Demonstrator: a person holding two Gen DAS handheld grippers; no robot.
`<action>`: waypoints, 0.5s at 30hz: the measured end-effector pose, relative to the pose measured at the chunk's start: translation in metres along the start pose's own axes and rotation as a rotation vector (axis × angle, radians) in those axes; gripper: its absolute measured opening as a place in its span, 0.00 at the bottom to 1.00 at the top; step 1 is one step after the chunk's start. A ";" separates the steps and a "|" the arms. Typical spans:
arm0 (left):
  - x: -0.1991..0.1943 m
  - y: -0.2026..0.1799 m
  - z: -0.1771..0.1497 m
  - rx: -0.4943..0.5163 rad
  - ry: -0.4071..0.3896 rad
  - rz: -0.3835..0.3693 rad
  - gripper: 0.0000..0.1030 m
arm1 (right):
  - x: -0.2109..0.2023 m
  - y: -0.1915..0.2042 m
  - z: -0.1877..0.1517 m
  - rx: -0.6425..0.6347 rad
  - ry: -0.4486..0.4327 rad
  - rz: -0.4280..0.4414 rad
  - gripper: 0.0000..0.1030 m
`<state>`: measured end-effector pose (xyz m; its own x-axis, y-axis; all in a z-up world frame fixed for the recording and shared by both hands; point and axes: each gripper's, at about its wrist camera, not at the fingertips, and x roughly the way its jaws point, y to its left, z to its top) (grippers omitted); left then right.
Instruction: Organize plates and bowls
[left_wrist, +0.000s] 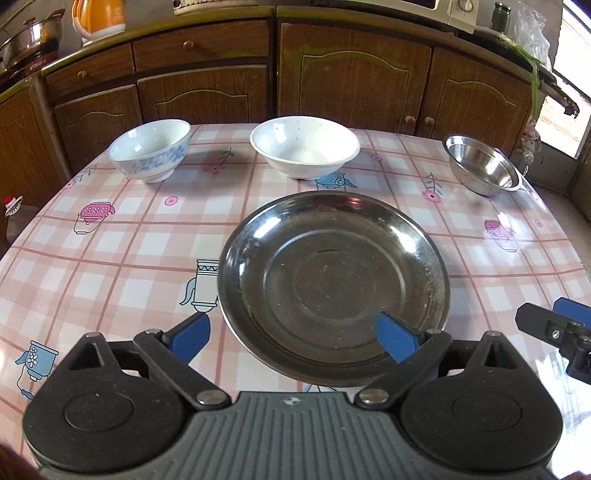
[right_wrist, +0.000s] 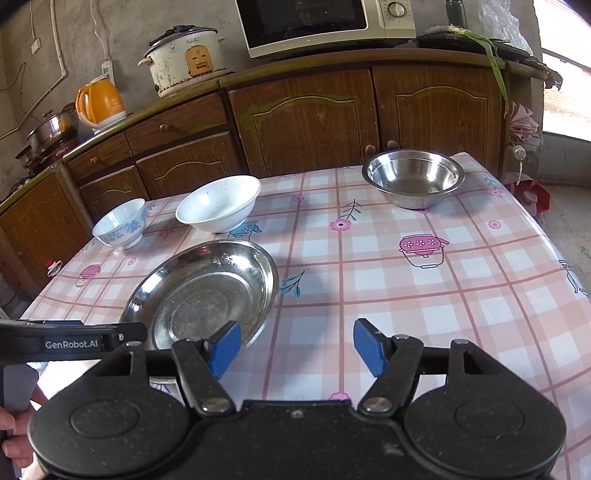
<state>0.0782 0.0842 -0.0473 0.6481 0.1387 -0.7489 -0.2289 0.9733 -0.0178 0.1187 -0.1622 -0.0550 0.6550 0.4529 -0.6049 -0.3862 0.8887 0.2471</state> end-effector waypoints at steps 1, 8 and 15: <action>-0.002 -0.004 -0.001 0.005 -0.002 -0.006 0.97 | -0.002 -0.002 -0.001 0.003 0.000 -0.003 0.78; -0.013 -0.025 -0.008 0.040 -0.003 -0.052 0.97 | -0.021 -0.017 -0.010 0.017 0.001 -0.023 0.78; -0.026 -0.042 -0.004 0.056 -0.028 -0.081 0.98 | -0.039 -0.032 -0.001 0.034 -0.034 -0.043 0.79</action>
<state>0.0678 0.0386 -0.0299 0.6829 0.0635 -0.7278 -0.1342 0.9902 -0.0395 0.1049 -0.2080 -0.0404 0.6928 0.4155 -0.5894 -0.3351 0.9092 0.2470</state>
